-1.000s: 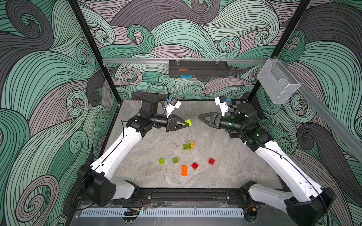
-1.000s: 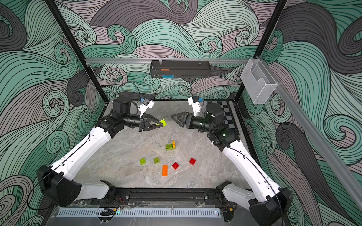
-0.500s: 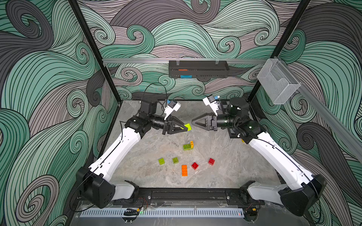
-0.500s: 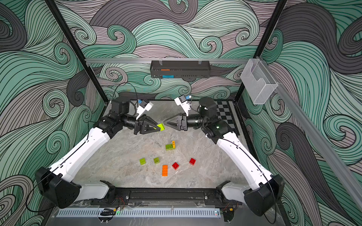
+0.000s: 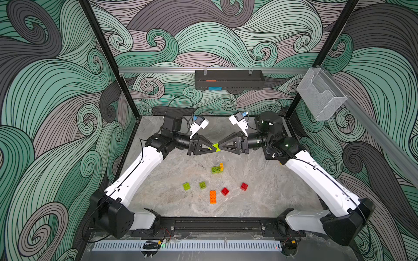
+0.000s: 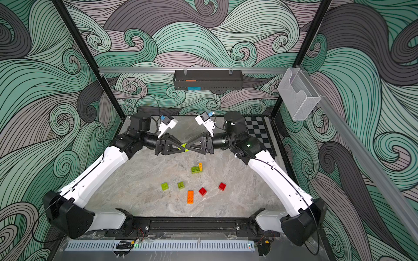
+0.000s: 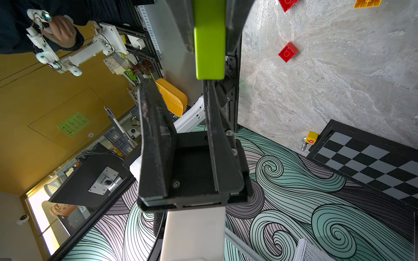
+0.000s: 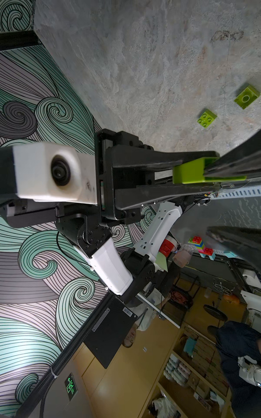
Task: Assemble a giraffe with lego
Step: Pick up the lego brick from the center of the board.
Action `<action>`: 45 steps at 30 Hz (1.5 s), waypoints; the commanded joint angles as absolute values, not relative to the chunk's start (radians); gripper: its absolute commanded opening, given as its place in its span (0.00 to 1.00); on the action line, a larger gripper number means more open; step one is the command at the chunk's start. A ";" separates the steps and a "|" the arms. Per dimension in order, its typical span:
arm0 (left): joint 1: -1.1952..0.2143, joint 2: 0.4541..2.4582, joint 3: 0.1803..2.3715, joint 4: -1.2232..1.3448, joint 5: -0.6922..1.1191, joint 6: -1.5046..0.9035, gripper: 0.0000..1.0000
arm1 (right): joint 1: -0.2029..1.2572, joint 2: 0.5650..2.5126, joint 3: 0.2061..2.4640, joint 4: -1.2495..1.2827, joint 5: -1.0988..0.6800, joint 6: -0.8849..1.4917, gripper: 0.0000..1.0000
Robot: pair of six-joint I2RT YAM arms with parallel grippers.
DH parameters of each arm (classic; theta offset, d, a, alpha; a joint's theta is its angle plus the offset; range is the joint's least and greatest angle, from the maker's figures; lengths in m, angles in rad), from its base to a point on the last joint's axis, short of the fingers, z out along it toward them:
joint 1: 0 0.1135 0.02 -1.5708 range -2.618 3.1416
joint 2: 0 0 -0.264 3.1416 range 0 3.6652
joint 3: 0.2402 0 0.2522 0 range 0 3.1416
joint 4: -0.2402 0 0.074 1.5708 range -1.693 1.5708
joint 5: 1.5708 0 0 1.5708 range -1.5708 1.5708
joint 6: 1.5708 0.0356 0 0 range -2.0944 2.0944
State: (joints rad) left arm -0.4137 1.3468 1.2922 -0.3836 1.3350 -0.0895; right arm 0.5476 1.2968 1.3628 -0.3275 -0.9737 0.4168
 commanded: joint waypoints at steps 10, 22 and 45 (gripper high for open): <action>-0.430 1.340 1.347 -0.397 1.398 -0.031 0.00 | 0.563 1.319 1.376 -0.450 -0.917 0.354 0.41; -0.430 1.342 1.342 -0.396 1.408 -0.017 0.00 | 0.512 1.301 1.376 -0.459 -0.869 0.357 0.48; -0.438 1.338 1.341 -0.412 1.403 -0.004 0.00 | 0.555 1.336 1.431 -0.457 -0.997 0.378 0.42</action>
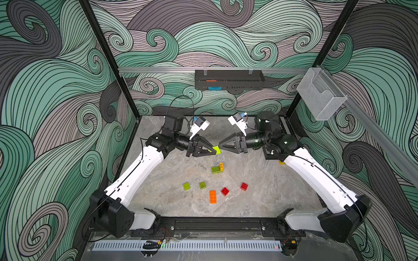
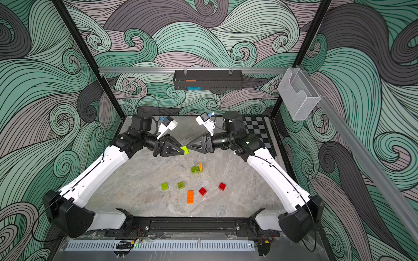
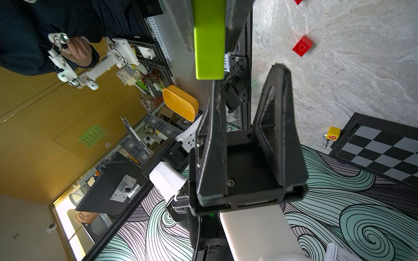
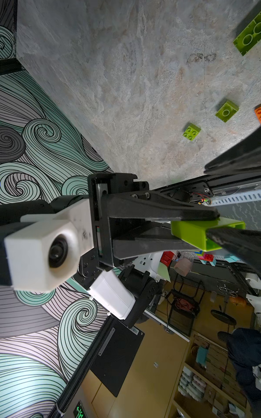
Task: Assemble a giraffe with lego
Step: Pick up the lego brick from the center of the board.
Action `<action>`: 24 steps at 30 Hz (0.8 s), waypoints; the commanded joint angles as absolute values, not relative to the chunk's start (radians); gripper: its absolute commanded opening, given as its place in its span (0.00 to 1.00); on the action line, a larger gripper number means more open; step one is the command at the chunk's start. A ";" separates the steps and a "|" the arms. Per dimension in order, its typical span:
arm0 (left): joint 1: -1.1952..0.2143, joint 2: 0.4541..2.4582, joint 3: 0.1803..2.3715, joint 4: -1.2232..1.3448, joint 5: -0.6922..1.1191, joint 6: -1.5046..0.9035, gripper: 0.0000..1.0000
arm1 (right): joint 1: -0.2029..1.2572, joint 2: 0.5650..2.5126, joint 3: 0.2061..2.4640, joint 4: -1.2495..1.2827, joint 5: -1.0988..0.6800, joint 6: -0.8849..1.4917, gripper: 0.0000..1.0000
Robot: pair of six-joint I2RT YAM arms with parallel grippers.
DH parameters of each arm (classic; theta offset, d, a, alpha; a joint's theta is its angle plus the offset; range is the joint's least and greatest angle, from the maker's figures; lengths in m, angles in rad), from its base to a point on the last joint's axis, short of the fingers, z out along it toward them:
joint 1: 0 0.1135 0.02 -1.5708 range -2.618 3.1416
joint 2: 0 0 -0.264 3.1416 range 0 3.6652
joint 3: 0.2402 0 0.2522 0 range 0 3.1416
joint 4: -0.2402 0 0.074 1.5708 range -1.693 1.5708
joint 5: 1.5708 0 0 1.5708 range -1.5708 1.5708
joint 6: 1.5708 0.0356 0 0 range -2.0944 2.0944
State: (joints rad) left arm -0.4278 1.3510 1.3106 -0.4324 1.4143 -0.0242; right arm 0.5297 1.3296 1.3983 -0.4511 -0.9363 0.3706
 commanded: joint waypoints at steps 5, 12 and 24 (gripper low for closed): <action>-0.438 1.339 1.334 -0.408 1.401 -0.001 0.00 | 0.551 1.330 1.424 -0.437 -1.037 0.399 0.42; -0.437 1.341 1.335 -0.407 1.402 -0.003 0.00 | 0.538 1.302 1.389 -0.371 -1.071 0.452 0.42; -0.436 1.345 1.334 -0.401 1.396 -0.016 0.00 | 0.541 1.297 1.360 -0.349 -1.114 0.456 0.41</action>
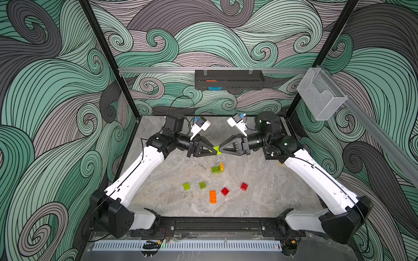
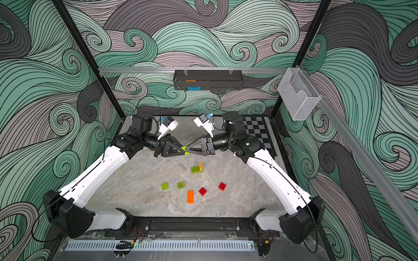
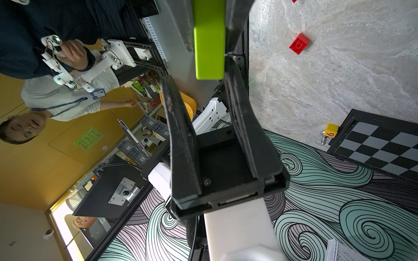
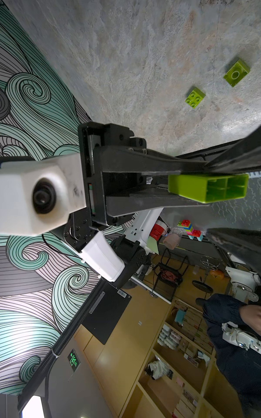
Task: Assemble a giraffe with lego
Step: Pick up the lego brick from the center of the board.
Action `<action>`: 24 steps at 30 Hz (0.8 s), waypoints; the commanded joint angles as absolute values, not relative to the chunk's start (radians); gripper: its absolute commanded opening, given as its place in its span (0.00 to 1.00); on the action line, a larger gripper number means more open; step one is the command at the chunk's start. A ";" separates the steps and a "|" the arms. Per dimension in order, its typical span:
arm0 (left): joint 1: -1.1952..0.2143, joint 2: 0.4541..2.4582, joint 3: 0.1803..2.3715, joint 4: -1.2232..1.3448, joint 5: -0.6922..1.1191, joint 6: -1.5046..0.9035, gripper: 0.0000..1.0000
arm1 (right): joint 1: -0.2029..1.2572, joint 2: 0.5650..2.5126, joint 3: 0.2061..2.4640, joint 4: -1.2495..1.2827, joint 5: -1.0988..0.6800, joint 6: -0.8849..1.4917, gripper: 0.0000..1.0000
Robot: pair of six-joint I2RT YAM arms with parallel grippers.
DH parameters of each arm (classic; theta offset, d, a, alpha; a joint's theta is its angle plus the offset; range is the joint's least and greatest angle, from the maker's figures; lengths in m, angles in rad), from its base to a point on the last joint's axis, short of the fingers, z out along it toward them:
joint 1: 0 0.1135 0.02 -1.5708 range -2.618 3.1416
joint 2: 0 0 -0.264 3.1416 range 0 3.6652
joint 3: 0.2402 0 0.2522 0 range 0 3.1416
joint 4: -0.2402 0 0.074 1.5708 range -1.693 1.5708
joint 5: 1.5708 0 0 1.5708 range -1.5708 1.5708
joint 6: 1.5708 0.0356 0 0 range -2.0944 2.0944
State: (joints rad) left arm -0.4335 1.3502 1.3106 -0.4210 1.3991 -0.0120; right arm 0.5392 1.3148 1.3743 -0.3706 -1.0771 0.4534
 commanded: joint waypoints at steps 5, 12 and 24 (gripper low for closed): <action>-0.436 1.344 1.342 -0.393 1.397 -0.031 0.00 | 0.551 1.308 1.362 -0.391 -1.088 0.423 0.37; -0.436 1.344 1.338 -0.392 1.393 -0.034 0.00 | 0.576 1.320 1.378 -0.424 -1.057 0.391 0.28; -0.436 1.344 1.331 -0.390 1.388 -0.034 0.00 | 0.620 1.357 1.431 -0.530 -0.968 0.318 0.23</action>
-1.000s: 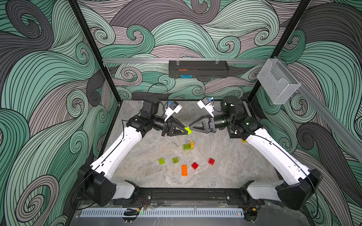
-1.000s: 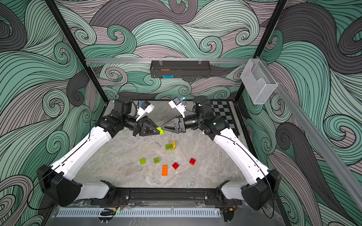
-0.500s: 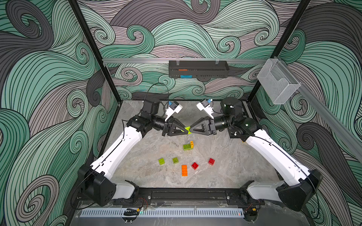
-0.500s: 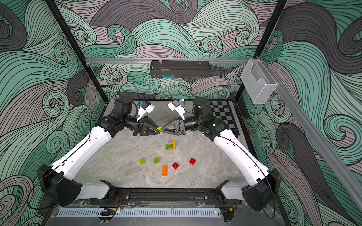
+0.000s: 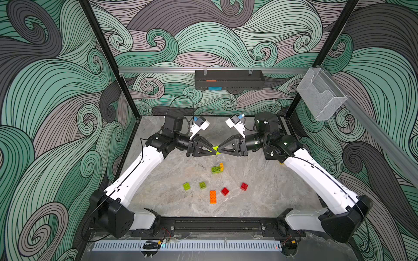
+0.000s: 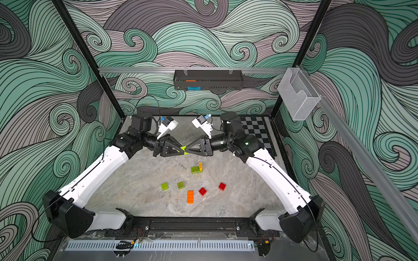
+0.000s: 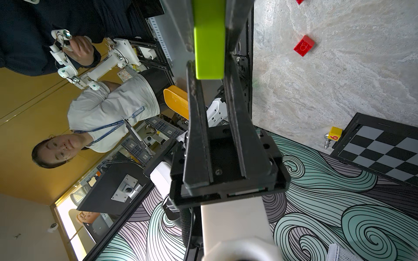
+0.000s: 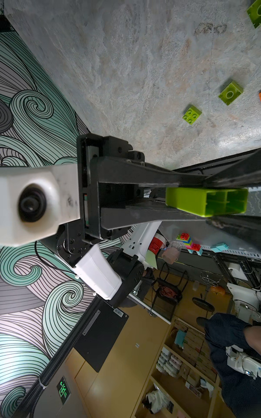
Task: Assemble a giraffe with lego
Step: Pick up the lego brick from the center of the board.
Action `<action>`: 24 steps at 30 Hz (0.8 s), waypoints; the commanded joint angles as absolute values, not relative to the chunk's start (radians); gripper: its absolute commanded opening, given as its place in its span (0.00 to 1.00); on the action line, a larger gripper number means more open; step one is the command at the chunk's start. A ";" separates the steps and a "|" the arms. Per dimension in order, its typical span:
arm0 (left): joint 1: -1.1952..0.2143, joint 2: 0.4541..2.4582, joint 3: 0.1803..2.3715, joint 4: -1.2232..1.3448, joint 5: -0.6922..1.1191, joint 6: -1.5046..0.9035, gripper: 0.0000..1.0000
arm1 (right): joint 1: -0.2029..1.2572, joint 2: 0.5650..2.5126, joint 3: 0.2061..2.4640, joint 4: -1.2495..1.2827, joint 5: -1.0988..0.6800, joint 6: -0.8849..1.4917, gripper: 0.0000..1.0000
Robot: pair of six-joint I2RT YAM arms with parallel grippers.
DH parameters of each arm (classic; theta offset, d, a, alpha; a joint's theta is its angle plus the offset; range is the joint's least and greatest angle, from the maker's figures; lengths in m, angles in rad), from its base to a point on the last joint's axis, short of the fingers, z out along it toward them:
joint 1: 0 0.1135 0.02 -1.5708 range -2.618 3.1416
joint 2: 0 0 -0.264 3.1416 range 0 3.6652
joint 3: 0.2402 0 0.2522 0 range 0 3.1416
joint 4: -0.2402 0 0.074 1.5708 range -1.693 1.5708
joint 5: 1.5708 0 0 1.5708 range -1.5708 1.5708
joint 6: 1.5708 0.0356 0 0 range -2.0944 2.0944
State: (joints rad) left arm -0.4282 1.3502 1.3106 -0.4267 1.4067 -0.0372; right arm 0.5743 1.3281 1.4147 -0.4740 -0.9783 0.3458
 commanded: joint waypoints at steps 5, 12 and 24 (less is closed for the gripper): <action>-0.435 1.339 1.329 -0.391 1.384 -0.035 0.00 | 0.621 1.370 1.456 -0.611 -0.898 0.265 0.13; -0.436 1.341 1.321 -0.390 1.368 -0.037 0.32 | 0.620 1.381 1.486 -0.695 -0.821 0.209 0.00; -0.298 1.249 1.233 -0.519 1.224 0.089 0.99 | 0.506 1.332 1.484 -0.761 -0.816 0.232 0.00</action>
State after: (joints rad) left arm -0.3374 1.2884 1.2427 -0.4576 1.2911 0.0113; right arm 0.5148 1.3594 1.4746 -0.7082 -0.8253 0.2451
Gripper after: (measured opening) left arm 0.986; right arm 0.183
